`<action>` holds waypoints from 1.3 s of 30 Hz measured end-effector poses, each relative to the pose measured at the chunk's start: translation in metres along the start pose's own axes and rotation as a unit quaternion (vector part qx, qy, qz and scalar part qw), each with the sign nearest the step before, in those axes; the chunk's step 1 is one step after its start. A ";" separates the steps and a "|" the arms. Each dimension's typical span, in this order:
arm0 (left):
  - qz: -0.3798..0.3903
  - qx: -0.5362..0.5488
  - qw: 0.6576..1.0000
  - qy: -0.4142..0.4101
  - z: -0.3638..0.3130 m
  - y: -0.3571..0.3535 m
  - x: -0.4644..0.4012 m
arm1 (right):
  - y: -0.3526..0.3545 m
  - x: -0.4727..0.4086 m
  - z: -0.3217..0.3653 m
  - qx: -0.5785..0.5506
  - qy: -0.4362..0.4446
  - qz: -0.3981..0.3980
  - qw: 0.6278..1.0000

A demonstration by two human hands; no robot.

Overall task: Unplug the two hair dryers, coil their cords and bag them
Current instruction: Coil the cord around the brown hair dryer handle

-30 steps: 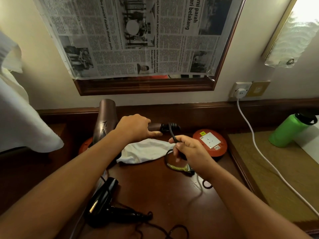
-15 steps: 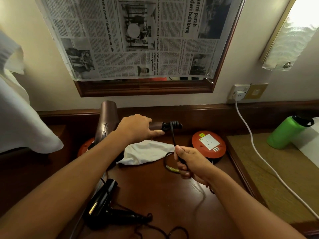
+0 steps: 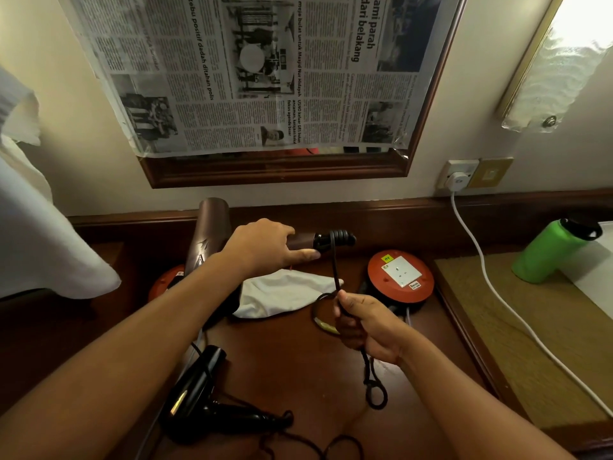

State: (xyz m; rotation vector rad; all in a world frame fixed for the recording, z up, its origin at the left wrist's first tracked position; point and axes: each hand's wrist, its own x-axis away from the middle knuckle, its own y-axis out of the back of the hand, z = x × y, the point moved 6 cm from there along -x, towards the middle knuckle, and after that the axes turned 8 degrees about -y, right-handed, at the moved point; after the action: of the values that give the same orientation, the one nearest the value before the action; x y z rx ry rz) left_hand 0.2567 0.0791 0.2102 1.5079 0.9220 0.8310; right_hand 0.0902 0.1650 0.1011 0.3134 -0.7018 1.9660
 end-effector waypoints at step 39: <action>0.065 -0.071 0.991 -0.097 -0.031 -0.011 0.013 | 0.025 -0.011 0.138 0.372 0.066 -0.111 0.919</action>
State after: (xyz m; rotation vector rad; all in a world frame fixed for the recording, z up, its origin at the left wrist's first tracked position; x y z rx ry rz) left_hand 0.2338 0.1056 0.2035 1.5060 0.6150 0.8088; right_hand 0.0628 0.0659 0.1978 0.6746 0.1994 1.9386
